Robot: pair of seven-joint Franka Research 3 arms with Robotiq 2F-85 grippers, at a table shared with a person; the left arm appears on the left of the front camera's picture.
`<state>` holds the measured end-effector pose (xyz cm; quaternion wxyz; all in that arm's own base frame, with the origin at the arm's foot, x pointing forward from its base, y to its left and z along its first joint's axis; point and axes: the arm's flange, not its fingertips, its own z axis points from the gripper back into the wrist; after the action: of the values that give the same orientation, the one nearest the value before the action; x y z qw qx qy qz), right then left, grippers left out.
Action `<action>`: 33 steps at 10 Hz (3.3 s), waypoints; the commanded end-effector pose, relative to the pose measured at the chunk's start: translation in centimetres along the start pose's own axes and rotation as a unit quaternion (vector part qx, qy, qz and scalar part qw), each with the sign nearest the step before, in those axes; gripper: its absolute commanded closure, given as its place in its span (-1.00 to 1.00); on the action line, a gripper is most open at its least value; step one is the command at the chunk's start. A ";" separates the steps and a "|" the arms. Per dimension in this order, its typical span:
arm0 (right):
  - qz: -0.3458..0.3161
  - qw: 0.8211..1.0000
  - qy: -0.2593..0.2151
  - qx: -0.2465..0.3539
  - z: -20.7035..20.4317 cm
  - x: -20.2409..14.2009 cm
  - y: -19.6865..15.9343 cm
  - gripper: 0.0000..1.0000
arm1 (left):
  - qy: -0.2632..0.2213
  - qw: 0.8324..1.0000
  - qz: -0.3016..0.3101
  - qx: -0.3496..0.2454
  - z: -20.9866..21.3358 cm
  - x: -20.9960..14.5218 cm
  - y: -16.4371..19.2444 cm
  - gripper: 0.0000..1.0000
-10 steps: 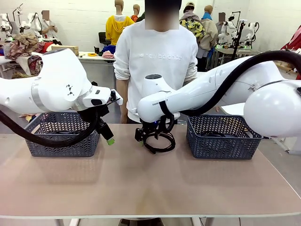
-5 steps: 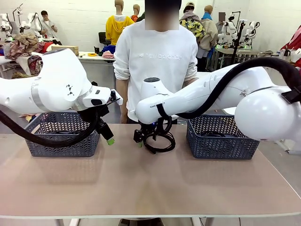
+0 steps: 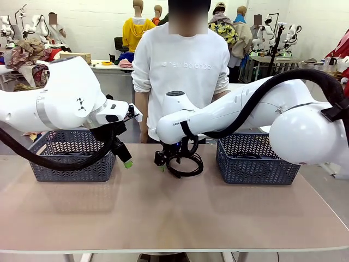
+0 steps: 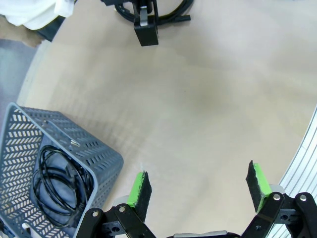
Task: Organize the cables according to human instructions.
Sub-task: Pick up a bundle of cables and place it in the basket indicated by the human.
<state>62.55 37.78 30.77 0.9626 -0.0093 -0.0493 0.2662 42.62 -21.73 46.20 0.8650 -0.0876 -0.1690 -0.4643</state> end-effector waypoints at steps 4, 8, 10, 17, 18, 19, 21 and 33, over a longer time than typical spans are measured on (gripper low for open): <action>0.009 1.000 0.006 0.020 0.3 0.8 0.0 -0.16 | 0.000 1.000 0.004 0.002 0.1 -0.2 0.1 -1.00; 0.007 1.000 0.005 0.026 0.5 0.8 0.0 0.63 | 0.000 1.000 0.004 0.002 0.1 -0.2 0.1 -1.00; 0.003 1.000 0.000 0.029 0.9 0.7 -0.1 1.00 | 0.000 1.000 0.004 0.002 0.1 -0.2 0.1 -1.00; 0.146 0.987 0.002 0.070 10.4 -2.9 -1.4 1.00 | 0.000 1.000 0.004 0.002 0.1 -0.2 0.1 -1.00; 0.190 0.979 0.020 0.074 12.3 -3.6 -1.6 1.00 | 0.000 1.000 0.004 0.002 0.1 -0.2 0.1 -1.00; 0.239 0.967 0.036 0.081 14.2 -4.6 -2.0 1.00 | 0.000 1.000 0.004 0.002 0.1 -0.2 0.1 -1.00; 0.324 0.940 0.053 0.090 17.0 -7.1 -3.6 1.00 | 0.000 1.000 0.004 0.002 0.1 -0.2 0.1 -1.00; 0.420 0.905 -0.041 0.047 17.0 -20.5 -21.8 1.00 | 0.000 1.000 0.004 0.002 0.1 -0.2 0.1 -1.00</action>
<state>54.20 9.33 46.88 0.7615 0.0115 -0.0468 0.6464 42.63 -21.72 46.20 0.8651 -0.0876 -0.1690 -0.4642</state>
